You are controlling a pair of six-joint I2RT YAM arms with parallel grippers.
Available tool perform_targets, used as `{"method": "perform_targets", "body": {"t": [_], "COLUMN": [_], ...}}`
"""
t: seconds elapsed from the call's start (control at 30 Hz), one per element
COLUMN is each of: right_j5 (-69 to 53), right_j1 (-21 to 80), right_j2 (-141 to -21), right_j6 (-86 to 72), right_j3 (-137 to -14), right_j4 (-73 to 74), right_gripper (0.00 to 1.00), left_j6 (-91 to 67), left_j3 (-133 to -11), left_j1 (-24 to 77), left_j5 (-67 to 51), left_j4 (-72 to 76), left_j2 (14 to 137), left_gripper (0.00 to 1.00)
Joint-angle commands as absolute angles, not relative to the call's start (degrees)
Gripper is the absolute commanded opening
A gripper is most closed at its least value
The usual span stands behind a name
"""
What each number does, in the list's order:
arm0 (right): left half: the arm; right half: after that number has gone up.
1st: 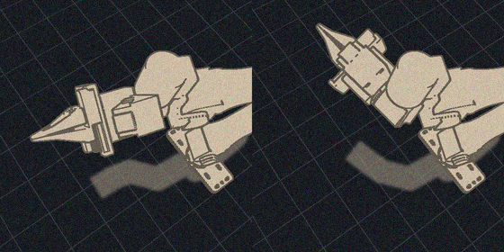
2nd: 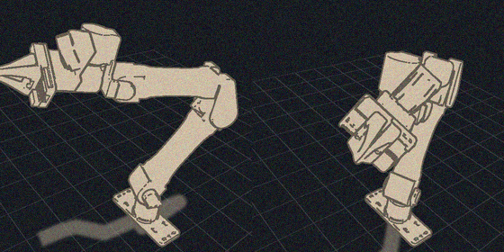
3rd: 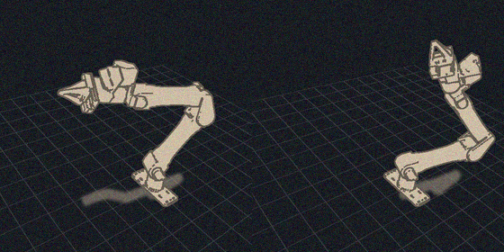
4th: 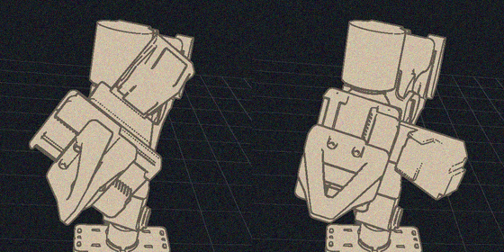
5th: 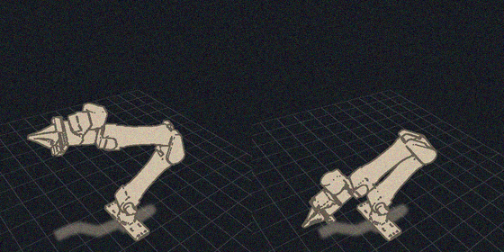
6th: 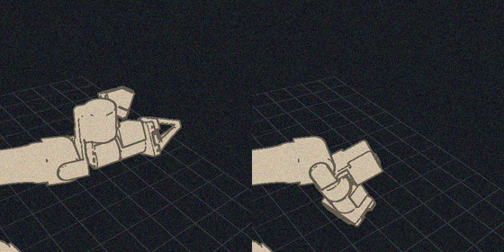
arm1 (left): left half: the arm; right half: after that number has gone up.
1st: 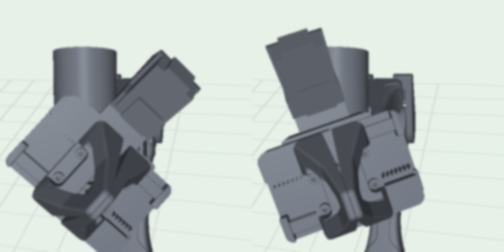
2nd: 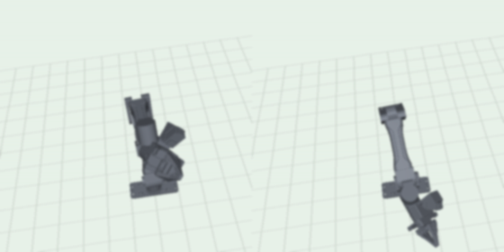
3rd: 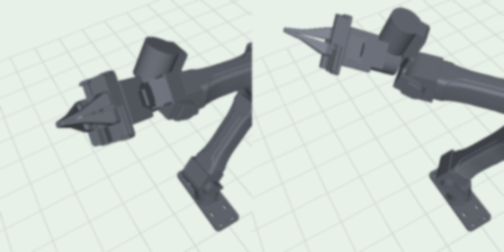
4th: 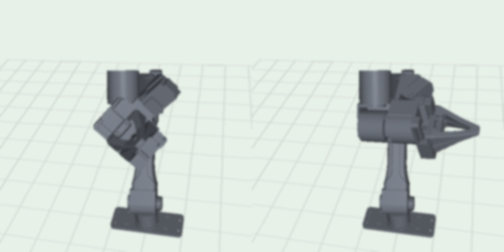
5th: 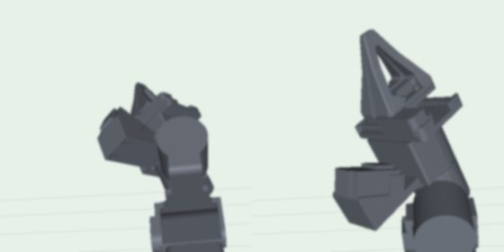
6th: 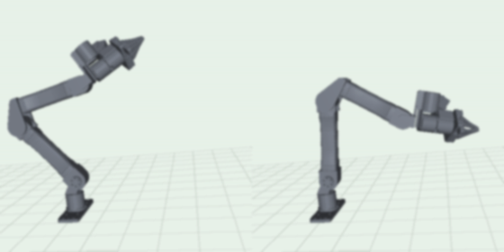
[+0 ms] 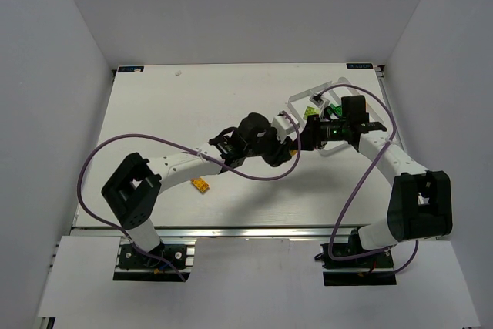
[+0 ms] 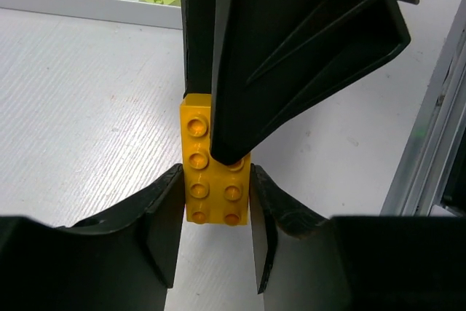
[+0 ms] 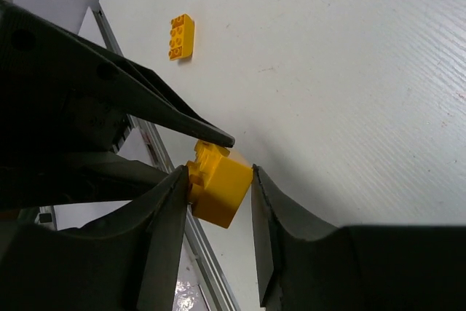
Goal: Sort the legos into containers by color
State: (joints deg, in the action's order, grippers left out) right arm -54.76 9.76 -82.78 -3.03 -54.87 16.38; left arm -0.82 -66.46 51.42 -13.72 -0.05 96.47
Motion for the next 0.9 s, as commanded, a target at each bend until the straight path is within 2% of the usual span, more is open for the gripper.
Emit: {"method": "perform_targets", "body": {"t": [0.0,0.1,0.13,0.2,0.3,0.33,0.43,0.6,0.63,0.67,0.7,0.73,0.8,0.87], "right_j5": [-58.3,-58.3,-58.1,-55.8,-51.1,-49.7,-44.5,-42.5,-42.5,-42.9,-44.5,-46.3,-49.5,-47.6], "right_j1": [9.9,9.2,8.7,7.6,5.2,3.3,1.1,1.1,1.7,1.8,2.5,3.2,5.5,7.4], "right_j2": [-81.9,-80.9,-80.3,-79.3,-78.8,-79.1,-80.3,-85.2,-86.8,-87.4,-87.9,-88.0,-86.8,-82.5], "right_j6": [-2.1,-1.7,-1.5,-0.6,1.7,2.4,3.7,7.1,9.6,11.8,15.0,25.7,36.6,51.3], "right_j3": [-56.5,-57.0,-57.2,-58.1,-58.8,-59.3,-60.2,-63.3,-64.2,-65.0,-66.9,-67.3,-64.8,-60.7], "right_j4": [16.2,16.3,16.4,17.1,17.8,18.0,17.1,20.4,24.1,26.7,29.7,37.0,41.1,40.5], "right_gripper": [0.02,0.00,0.00,0.00,0.00,0.00,0.00,0.00,0.06,0.19,0.26,0.43,0.58,0.80], "left_j6": [-0.4,-1.5,-2.0,-4.3,-9.0,-9.8,-12.1,-12.6,-12.7,-12.8,-13.3,-13.5,-14.9,-16.4], "left_j3": [-68.7,-68.5,-67.8,-66.9,-65.2,-63.0,-57.1,-47.6,-47.6,-49.2,-50.3,-51.0,-51.9,-51.5], "left_j1": [51.8,52.3,52.3,51.8,50.5,50.4,50.4,50.4,50.4,50.4,50.4,50.4,50.4,50.4], "left_j5": [-11.7,-9.2,-8.4,-5.0,-2.4,-0.9,3.1,8.4,8.9,9.2,9.6,10.5,12.3,13.7], "left_j4": [1.5,0.4,0.4,-3.1,-7.6,-8.4,-10.4,-7.6,-10.3,-12.1,-14.3,-18.2,-21.4,-24.4], "left_j2": [95.5,94.1,93.6,91.3,85.6,83.6,74.5,63.9,63.5,63.0,63.0,62.7,61.8,60.5], "left_gripper": [0.48,0.60,0.72,0.80,0.80,0.85,0.86,0.93,0.93,0.93,0.93,0.93,0.93,0.93]}}
